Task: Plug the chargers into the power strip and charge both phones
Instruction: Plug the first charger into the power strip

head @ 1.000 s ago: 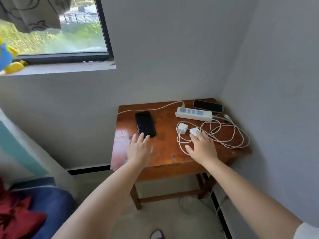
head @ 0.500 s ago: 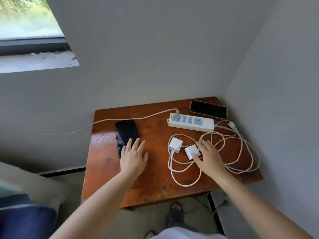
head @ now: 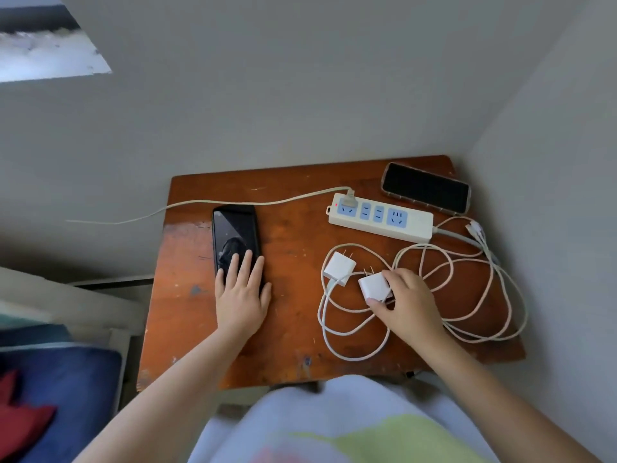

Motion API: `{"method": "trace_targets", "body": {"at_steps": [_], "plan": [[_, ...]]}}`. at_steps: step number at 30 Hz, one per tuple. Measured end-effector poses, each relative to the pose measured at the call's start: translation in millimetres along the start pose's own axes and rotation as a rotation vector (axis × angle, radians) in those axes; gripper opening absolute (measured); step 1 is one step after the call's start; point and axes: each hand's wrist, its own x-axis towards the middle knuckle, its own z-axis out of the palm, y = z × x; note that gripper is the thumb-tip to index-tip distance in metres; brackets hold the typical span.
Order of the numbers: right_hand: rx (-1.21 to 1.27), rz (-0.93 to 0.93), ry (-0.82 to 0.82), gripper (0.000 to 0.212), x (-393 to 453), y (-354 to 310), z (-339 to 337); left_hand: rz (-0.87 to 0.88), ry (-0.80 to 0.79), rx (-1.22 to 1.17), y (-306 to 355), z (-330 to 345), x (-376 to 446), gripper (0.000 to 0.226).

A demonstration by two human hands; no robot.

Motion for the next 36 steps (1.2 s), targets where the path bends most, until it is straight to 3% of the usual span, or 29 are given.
{"method": "trace_targets", "body": {"at_steps": [14,19,22,26,31,36], "plan": [[-0.094,0.126,-0.034,0.058,7.4,-20.3,9.6,0.057,-0.090,0.092,-2.6,-1.8,6.1,0.056],[-0.228,0.196,-0.122,0.077,9.8,-29.8,8.0,0.098,-0.119,0.071,-1.9,-8.0,26.8,0.059],[-0.247,0.258,-0.090,0.079,5.3,-31.2,9.8,0.103,-0.101,0.105,-1.0,-5.9,28.3,0.059],[-0.061,0.302,-0.056,0.070,4.3,-27.2,3.1,0.125,-0.074,0.103,-2.9,-4.0,25.1,0.058],[0.241,0.172,0.186,0.045,12.0,-26.3,-24.5,0.138,-0.069,0.103,-3.2,-3.4,25.9,0.058],[-0.181,0.182,-0.207,0.068,26.2,-30.8,-26.4,0.139,-0.061,0.112,-4.1,-2.8,26.1,0.058]]}}
